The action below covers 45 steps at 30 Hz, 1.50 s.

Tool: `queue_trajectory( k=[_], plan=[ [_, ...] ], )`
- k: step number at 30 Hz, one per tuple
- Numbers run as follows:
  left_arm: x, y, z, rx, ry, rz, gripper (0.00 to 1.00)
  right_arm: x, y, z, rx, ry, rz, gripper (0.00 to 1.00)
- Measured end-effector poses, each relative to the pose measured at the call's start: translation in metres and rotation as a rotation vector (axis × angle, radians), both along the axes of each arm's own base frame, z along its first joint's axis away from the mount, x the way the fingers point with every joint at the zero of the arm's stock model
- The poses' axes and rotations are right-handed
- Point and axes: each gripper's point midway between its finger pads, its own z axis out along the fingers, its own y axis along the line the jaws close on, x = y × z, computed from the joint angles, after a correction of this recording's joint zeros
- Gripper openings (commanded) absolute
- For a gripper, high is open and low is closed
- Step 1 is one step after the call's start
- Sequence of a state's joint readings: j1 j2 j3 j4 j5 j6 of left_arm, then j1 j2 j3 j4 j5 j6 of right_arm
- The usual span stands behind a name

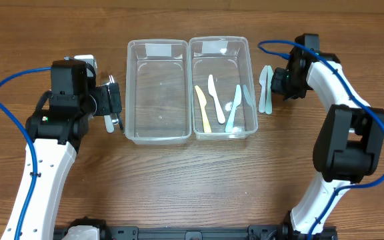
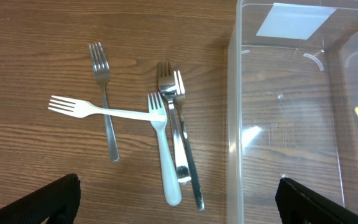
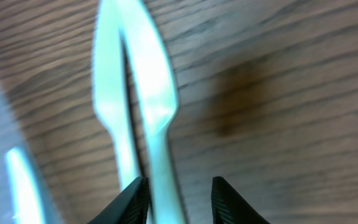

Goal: Pack container

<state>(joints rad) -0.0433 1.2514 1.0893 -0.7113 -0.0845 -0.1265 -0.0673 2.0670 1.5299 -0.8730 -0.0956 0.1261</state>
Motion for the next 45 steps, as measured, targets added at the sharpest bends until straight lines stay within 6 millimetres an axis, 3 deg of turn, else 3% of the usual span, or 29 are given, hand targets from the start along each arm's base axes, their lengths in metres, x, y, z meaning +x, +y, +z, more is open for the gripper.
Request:
queue_trajectory(
  k=[10, 16, 23, 28, 34, 45],
  plan=[
    [0.0, 0.0, 0.0, 0.0, 0.0, 0.0, 1.0, -0.003, 0.018, 0.002, 0.03, 0.009, 0.035, 0.35],
    [0.0, 0.0, 0.0, 0.0, 0.0, 0.0, 1.0, -0.002, 0.013, -0.003, -0.003, 0.0, 0.029, 0.36],
    [0.0, 0.0, 0.0, 0.0, 0.0, 0.0, 1.0, -0.017, 0.008, -0.017, -0.029, 0.047, 0.023, 0.36],
    [0.0, 0.0, 0.0, 0.0, 0.0, 0.0, 1.0, -0.029, 0.01, -0.029, -0.031, 0.083, 0.028, 0.36],
    [0.0, 0.0, 0.0, 0.0, 0.0, 0.0, 1.0, -0.03, 0.014, -0.03, -0.041, 0.084, 0.039, 0.36],
    [0.0, 0.0, 0.0, 0.0, 0.001, 0.0, 1.0, -0.034, 0.011, -0.032, -0.052, 0.102, 0.011, 0.16]
  ],
)
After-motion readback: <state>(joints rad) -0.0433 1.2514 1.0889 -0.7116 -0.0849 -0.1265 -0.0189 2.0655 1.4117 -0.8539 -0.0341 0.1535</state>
